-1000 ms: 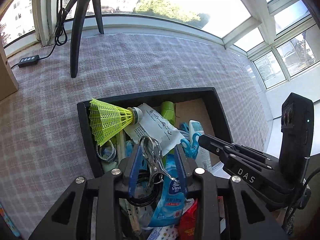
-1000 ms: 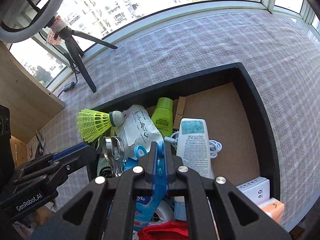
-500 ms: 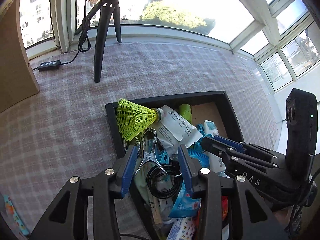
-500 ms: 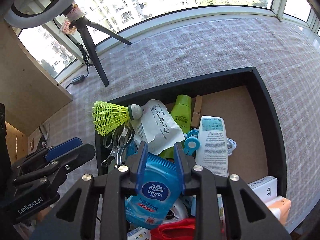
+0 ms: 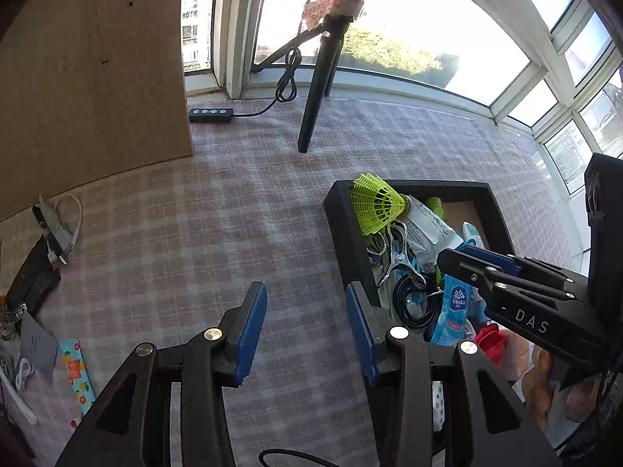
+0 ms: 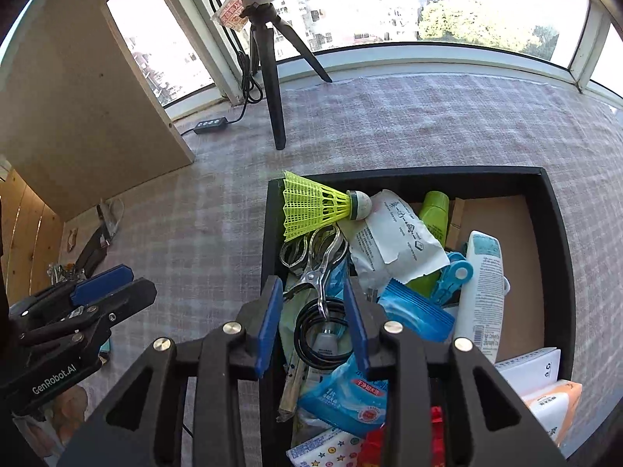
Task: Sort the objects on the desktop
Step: 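Drop the blue clothespin and metal clip into the black tray, then move both grippers back toward the orange tube and Coffee-mate sachet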
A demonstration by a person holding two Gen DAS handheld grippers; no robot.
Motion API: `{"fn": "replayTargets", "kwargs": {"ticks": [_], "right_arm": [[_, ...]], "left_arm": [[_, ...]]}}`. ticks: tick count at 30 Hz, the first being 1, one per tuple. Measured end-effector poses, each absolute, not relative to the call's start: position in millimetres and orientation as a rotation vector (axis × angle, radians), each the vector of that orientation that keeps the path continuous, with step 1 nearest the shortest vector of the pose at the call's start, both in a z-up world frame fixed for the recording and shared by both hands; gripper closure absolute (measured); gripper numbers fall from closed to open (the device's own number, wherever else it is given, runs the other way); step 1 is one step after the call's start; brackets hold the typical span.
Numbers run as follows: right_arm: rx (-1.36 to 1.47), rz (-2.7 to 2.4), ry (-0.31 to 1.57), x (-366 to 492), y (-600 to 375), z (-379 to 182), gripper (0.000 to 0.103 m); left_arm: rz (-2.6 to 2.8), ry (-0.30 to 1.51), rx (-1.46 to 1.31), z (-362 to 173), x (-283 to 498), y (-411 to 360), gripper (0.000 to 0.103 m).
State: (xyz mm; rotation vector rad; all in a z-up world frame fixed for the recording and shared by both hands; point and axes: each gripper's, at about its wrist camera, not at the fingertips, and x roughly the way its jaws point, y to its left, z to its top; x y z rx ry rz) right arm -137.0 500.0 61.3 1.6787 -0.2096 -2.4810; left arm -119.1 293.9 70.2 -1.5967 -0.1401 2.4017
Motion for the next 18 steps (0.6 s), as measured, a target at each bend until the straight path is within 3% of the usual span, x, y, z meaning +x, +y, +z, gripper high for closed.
{"fn": "replayTargets", "kwargs": {"ticks": [10,13,18], "right_arm": [[1.571,-2.402,-0.089,-106.3,417.3,66.0,0.066],[1.556,-2.340,-0.097,-100.2,388.1,60.7,0.059],[1.561,-2.226,-0.069,-94.4,330.3,43.1,0.056]], "left_arm": [[2.540,-0.109,-1.605,75.7,-64.7,202.2,0.063],[2.611,-0.113,-1.641,67.9,-43.4,154.6,0.063],[2.668,-0.266,-1.744,42.3,-7.9,72.1,0.063]]}}
